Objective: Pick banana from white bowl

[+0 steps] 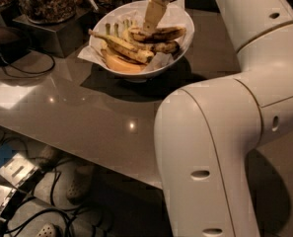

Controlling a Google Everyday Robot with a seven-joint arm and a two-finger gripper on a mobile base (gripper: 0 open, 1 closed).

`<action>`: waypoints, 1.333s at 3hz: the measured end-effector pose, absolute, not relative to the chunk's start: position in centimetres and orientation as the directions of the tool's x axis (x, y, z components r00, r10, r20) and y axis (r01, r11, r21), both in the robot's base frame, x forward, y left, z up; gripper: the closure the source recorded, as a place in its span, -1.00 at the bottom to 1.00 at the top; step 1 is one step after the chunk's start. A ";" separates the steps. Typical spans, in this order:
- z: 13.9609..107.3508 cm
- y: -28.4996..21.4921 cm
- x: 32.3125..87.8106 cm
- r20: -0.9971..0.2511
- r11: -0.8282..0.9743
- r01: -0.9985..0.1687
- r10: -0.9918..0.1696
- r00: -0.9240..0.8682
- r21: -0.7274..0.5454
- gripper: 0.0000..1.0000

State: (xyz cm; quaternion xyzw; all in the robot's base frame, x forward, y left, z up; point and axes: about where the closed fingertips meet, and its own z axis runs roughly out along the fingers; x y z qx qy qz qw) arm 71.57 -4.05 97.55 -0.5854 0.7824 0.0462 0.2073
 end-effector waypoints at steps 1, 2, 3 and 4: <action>96.3 -5.2 72.7 -0.306 0.369 -0.910 -0.903 -0.303 -0.187 -0.22; 95.1 -5.8 73.4 -0.250 0.397 -0.897 -0.905 -0.345 -0.197 -0.22; 93.6 -5.5 73.8 -0.209 0.396 -0.899 -0.910 -0.358 -0.185 -0.26; 92.5 -5.1 73.7 -0.179 0.380 -0.909 -0.919 -0.351 -0.169 0.10</action>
Offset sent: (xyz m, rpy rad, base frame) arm -0.0163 -0.0565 -0.0219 -0.3294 0.2911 -0.1454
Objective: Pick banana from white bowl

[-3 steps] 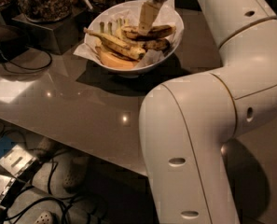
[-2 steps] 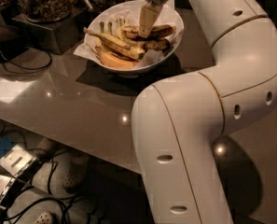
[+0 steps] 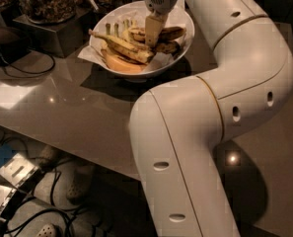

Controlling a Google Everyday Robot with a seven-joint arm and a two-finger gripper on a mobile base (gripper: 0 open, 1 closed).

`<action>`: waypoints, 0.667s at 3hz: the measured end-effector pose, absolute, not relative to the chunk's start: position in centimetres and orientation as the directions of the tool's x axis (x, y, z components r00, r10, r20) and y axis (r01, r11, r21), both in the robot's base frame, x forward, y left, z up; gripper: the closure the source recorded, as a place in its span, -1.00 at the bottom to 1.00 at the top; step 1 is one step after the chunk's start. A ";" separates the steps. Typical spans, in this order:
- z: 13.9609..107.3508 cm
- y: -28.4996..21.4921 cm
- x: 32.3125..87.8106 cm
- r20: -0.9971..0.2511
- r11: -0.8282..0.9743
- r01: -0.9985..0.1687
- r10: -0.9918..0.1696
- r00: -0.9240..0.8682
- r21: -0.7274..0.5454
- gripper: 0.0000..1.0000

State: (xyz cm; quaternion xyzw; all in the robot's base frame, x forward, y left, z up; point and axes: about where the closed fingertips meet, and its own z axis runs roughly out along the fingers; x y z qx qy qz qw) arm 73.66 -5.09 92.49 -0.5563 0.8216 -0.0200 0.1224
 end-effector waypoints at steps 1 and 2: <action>92.5 -4.9 74.1 -0.187 0.381 -0.907 -0.918 -0.349 -0.179 0.56; 92.5 -4.9 74.1 -0.187 0.382 -0.907 -0.918 -0.349 -0.179 0.98</action>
Offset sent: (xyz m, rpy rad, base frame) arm 0.0043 0.0016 0.0001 0.0042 -0.0122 -0.0004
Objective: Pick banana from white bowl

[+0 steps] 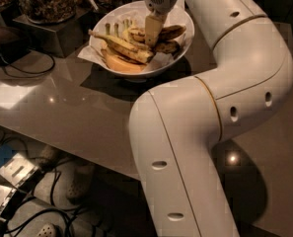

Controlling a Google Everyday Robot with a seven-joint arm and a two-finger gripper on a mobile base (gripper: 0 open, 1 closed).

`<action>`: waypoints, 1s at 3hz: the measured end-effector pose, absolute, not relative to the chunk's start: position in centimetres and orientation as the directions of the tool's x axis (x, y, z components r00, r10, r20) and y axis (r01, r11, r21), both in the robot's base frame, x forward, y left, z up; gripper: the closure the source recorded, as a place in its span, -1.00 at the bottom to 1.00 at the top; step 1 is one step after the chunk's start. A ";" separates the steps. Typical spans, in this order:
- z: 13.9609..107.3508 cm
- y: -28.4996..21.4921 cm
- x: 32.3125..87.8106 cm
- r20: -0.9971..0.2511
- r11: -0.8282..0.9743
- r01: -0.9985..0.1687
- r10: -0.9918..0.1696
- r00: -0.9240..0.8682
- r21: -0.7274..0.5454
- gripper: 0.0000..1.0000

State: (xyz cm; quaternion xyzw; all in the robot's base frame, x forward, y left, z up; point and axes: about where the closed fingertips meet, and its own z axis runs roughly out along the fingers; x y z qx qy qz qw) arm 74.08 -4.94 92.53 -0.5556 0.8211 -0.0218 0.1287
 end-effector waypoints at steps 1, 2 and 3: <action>92.7 -4.7 74.6 -0.199 0.380 -0.904 -0.918 -0.343 -0.197 1.00; 93.7 -5.0 74.8 -0.225 0.377 -0.898 -0.917 -0.329 -0.225 1.00; 96.2 -5.8 73.8 -0.286 0.370 -0.895 -0.911 -0.297 -0.250 1.00</action>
Offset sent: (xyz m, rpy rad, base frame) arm -0.0236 -0.0092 0.0226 0.0217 -0.0635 0.0197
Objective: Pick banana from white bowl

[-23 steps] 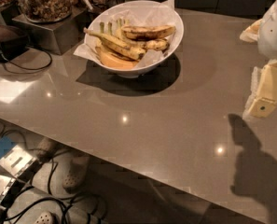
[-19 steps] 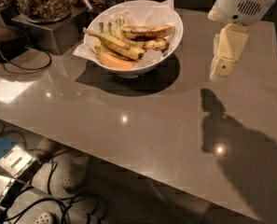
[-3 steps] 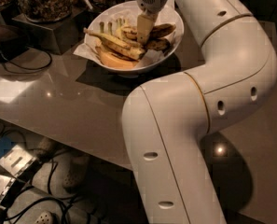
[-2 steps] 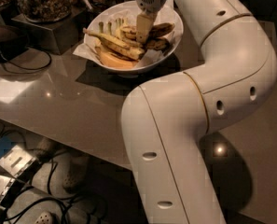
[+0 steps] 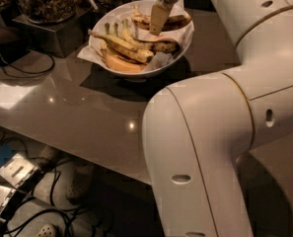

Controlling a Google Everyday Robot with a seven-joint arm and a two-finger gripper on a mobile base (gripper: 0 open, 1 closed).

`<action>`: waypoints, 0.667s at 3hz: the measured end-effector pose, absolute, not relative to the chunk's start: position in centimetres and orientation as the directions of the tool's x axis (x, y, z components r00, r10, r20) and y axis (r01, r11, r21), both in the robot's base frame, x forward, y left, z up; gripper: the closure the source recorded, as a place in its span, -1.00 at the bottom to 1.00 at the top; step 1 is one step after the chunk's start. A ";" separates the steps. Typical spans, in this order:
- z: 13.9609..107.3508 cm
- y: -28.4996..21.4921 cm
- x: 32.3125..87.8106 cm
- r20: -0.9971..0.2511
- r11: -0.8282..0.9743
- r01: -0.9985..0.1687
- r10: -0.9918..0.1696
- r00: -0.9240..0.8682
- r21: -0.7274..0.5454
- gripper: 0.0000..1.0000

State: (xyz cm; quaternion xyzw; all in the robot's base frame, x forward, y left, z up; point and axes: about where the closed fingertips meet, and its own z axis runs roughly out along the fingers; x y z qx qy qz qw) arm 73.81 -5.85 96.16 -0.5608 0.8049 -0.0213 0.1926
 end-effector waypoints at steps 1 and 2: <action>96.2 -5.6 74.0 -0.292 0.370 -0.893 -0.910 -0.294 -0.257 1.00; 96.8 -5.7 73.8 -0.298 0.367 -0.889 -0.911 -0.285 -0.273 1.00</action>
Offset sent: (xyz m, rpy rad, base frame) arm -0.0232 -0.0020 0.0160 0.0008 -0.0412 0.0099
